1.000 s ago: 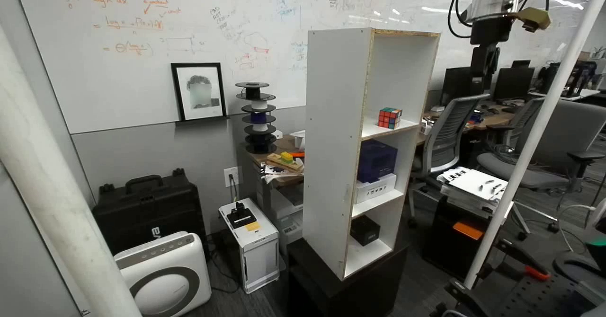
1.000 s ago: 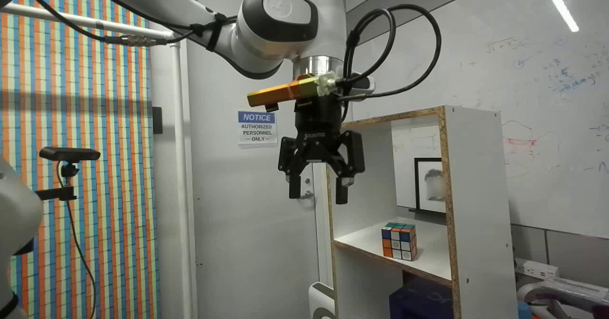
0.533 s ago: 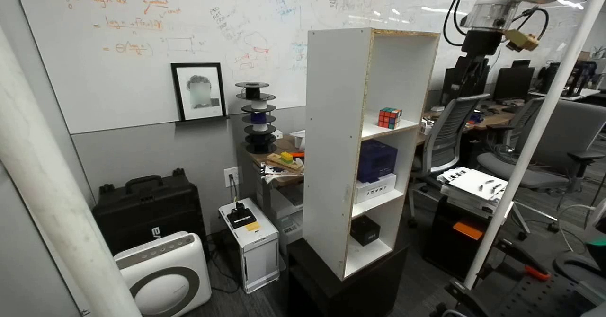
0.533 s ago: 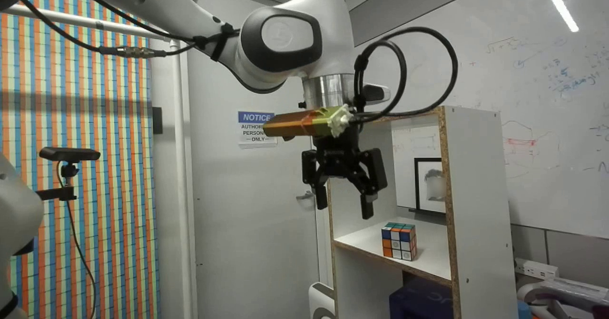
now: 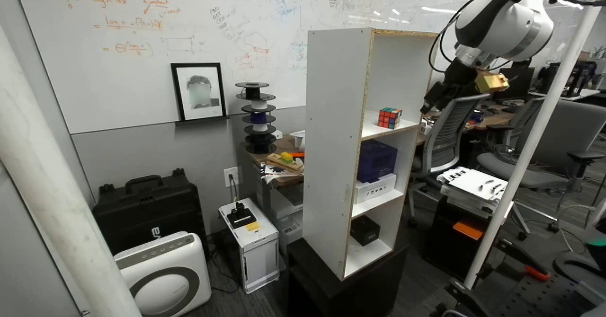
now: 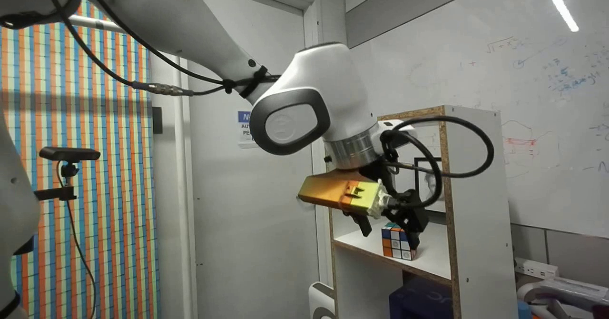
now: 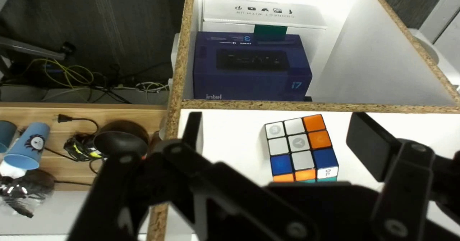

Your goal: Pick the Rubik's cube and put it on top of the cabinet

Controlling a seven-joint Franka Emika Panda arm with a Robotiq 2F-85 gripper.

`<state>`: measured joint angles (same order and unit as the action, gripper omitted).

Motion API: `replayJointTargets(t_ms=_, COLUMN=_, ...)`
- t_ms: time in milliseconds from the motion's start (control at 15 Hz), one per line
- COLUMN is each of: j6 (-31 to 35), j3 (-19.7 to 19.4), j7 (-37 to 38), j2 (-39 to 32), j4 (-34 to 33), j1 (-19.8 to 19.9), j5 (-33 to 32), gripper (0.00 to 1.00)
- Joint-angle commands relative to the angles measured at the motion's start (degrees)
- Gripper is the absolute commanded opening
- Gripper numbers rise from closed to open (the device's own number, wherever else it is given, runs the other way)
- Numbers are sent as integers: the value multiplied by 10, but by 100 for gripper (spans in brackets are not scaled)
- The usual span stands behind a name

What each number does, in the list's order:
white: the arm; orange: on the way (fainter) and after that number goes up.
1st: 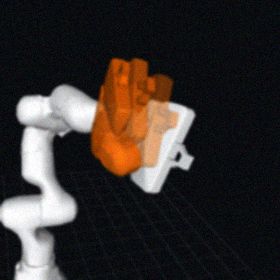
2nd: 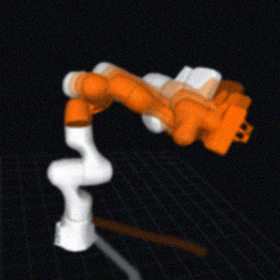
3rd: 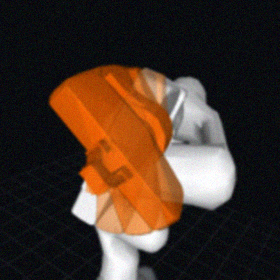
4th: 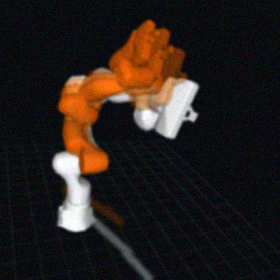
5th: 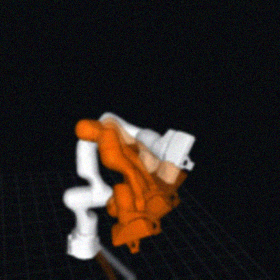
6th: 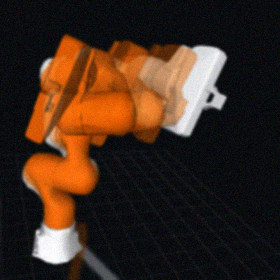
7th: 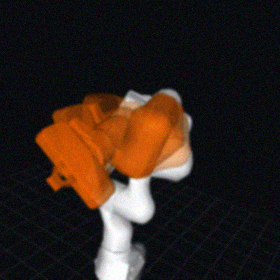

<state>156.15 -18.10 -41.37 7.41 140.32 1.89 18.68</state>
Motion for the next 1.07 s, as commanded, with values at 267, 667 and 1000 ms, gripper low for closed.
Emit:
replayJointTargets(t_ms=267, j6=11, j3=4, j7=-187, j2=-81, j4=-47, j1=-50, j5=161, gripper=100)
replayJointTargets(t_ms=667, j6=25, j3=11, j7=-293, j2=-118, j4=-103, j1=-47, j5=270, gripper=100)
replayJointTargets(t_ms=1000, j6=9, j3=20, j7=-383, j2=-155, j4=-137, j1=-43, j5=393, gripper=100)
